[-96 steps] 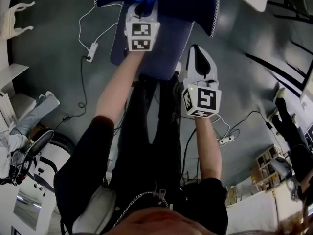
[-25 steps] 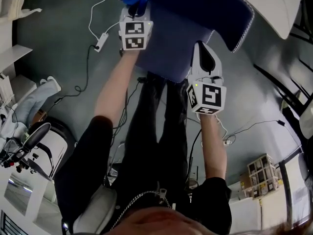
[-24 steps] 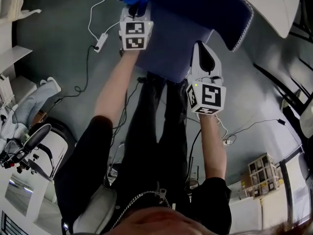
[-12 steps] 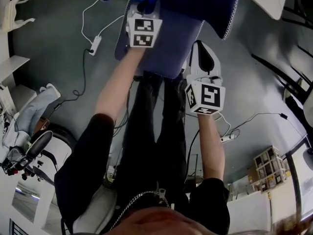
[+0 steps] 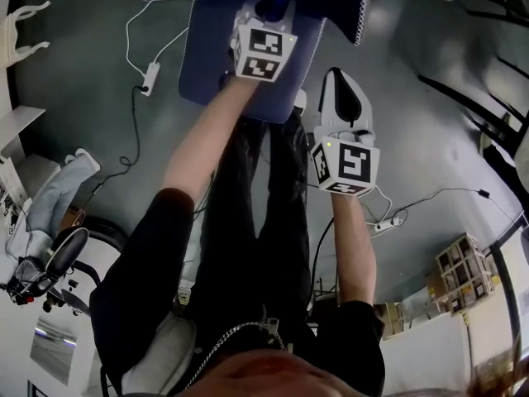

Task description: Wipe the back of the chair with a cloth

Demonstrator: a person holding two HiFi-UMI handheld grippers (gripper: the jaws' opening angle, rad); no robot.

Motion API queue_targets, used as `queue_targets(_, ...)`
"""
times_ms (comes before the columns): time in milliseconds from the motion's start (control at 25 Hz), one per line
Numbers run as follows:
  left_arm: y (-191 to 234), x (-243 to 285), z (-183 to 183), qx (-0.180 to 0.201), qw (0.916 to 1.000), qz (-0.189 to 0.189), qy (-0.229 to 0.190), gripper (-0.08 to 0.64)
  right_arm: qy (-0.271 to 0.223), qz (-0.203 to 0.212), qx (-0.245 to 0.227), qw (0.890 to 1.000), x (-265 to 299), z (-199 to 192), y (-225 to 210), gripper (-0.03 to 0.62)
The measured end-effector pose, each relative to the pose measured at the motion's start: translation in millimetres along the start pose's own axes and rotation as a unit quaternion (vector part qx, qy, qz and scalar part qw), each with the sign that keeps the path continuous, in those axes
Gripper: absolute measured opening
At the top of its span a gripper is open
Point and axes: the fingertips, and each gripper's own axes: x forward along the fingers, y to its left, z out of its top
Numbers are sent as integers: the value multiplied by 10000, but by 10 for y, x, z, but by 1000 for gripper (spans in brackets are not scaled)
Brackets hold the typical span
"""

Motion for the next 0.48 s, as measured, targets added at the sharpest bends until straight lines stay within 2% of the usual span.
queue_targets(480,-813,56,107,14,9989,-463,-100,83,50,-319,109,9994,-306,-175,-383,3)
